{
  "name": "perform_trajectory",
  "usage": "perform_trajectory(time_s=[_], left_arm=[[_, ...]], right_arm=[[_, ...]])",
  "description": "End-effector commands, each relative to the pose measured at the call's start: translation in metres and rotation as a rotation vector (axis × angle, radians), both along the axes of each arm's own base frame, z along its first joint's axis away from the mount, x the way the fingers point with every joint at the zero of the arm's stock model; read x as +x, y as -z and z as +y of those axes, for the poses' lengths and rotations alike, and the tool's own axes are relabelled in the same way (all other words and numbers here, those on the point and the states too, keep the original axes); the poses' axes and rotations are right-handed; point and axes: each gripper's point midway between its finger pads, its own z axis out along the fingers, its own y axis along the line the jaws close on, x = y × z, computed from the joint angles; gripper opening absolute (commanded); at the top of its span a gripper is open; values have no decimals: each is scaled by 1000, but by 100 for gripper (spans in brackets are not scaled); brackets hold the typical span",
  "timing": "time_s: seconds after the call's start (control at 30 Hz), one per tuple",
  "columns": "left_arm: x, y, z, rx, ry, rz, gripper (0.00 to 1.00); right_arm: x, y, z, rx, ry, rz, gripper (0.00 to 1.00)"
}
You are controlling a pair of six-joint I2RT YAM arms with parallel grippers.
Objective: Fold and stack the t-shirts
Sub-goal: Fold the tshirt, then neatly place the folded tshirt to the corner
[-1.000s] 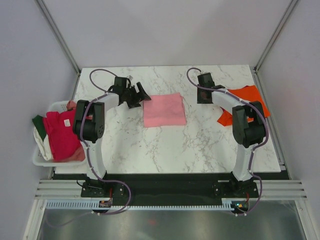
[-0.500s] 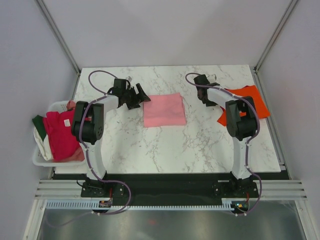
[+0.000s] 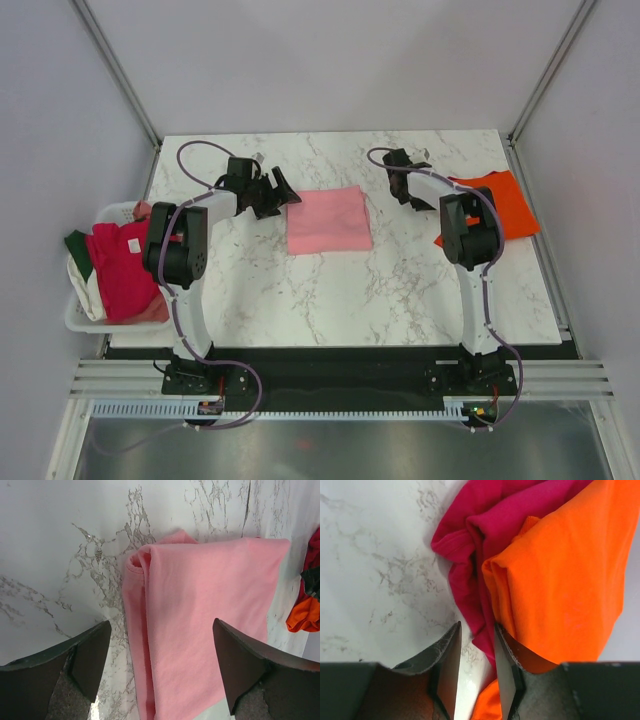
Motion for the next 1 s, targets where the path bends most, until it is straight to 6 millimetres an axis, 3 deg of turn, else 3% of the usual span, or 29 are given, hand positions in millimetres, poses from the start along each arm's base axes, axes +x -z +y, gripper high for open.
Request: perform_trajectory(time_s=[0.0, 0.2, 0.3, 0.37, 0.43, 0.6, 0.7, 0.9, 0.97], left_arm=[[4, -12, 4, 8, -11, -39, 90], [4, -11, 6, 7, -15, -35, 89], [4, -10, 7, 6, -18, -31, 89], [4, -11, 7, 6, -18, -33, 89], [4, -10, 8, 4, -19, -32, 89], [3, -10, 8, 5, -21, -28, 89], [4, -11, 8, 4, -21, -33, 89], [3, -12, 9, 8, -23, -34, 89], [4, -12, 9, 9, -22, -37, 89]], right_arm=[[-3, 9, -13, -24, 37, 35, 40], [-9, 14, -28, -59, 86, 68, 36], [-13, 14, -34, -70, 109, 69, 23], [-13, 13, -32, -45, 112, 63, 6], [-11, 12, -19, 23, 95, 48, 0], [-11, -2, 14, 106, 41, 15, 0], [-7, -6, 49, 232, -2, -1, 0], [2, -17, 97, 365, -74, -25, 0], [6, -21, 111, 419, -95, -29, 6]])
